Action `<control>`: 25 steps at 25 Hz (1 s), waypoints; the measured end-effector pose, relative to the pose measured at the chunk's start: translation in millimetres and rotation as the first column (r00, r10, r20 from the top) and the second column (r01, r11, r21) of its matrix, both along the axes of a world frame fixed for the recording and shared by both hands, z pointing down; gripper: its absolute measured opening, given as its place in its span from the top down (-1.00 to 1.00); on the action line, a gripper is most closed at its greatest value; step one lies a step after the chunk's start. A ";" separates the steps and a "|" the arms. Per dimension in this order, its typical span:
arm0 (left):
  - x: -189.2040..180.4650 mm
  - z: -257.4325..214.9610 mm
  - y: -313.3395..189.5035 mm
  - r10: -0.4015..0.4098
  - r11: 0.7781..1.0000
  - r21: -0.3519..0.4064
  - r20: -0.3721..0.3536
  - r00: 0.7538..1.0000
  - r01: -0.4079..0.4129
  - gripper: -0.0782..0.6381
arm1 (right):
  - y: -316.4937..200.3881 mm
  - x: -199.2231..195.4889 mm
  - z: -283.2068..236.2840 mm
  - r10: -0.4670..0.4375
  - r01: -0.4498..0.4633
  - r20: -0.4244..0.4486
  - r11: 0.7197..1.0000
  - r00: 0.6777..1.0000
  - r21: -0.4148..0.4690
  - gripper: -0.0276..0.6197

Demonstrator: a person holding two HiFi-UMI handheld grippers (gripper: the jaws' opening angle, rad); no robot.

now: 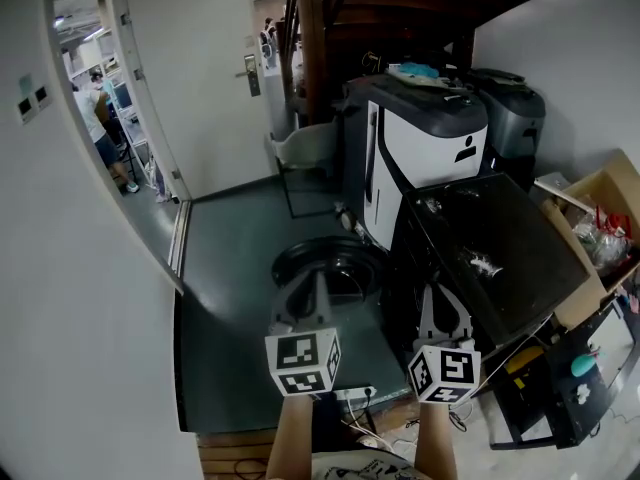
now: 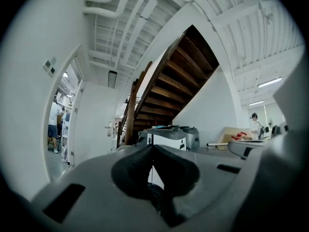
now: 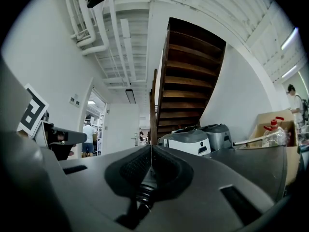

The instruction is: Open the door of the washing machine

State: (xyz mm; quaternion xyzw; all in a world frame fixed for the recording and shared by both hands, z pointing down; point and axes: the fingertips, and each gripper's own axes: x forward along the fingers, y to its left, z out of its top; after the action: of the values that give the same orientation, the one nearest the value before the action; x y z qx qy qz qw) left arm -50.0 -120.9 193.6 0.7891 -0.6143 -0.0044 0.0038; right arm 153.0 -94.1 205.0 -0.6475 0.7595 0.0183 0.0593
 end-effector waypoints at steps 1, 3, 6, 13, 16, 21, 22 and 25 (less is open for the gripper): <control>2.3 -1.9 2.0 0.001 1.000 0.006 0.006 1.000 -0.001 0.77 | 0.6 1.0 -1.8 0.001 -0.001 -0.001 1.000 1.000 0.003 0.85; 7.5 -5.3 5.3 0.006 1.000 0.017 0.016 1.000 -0.007 0.77 | 1.4 3.8 -5.1 0.006 -0.006 -0.005 1.000 1.000 0.009 0.85; 12.6 -10.8 8.3 0.012 1.000 0.028 0.023 1.000 -0.012 0.77 | 2.1 7.3 -10.0 0.011 -0.011 -0.011 1.000 1.000 0.016 0.85; 12.5 -13.9 5.7 0.007 0.999 0.033 0.046 0.999 -0.009 0.77 | -0.1 9.4 -14.8 0.018 -0.017 -0.013 1.000 1.000 0.024 0.85; 13.5 -13.0 4.7 0.010 0.999 0.030 0.048 0.999 -0.012 0.77 | -1.3 11.5 -14.5 0.022 -0.022 -0.010 0.999 1.000 0.025 0.85; 13.8 -12.0 3.9 0.013 0.999 0.031 0.054 0.998 -0.015 0.77 | -3.8 11.9 -13.4 0.024 -0.024 -0.011 0.999 1.000 0.023 0.85; 13.0 -11.7 3.7 0.013 0.999 0.030 0.054 0.998 -0.015 0.77 | -4.1 11.5 -13.5 0.025 -0.025 -0.012 0.999 1.000 0.022 0.85; 11.6 -11.2 4.7 0.015 0.999 0.028 0.055 0.998 -0.016 0.77 | -3.4 10.6 -13.7 0.027 -0.026 -0.013 0.999 1.000 0.020 0.85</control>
State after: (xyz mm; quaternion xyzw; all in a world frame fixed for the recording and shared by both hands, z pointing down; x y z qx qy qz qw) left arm -38.4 -116.2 182.5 0.7936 -0.6079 0.0085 -0.0242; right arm 163.6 -97.5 191.3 -0.6568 0.7510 0.0311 0.0604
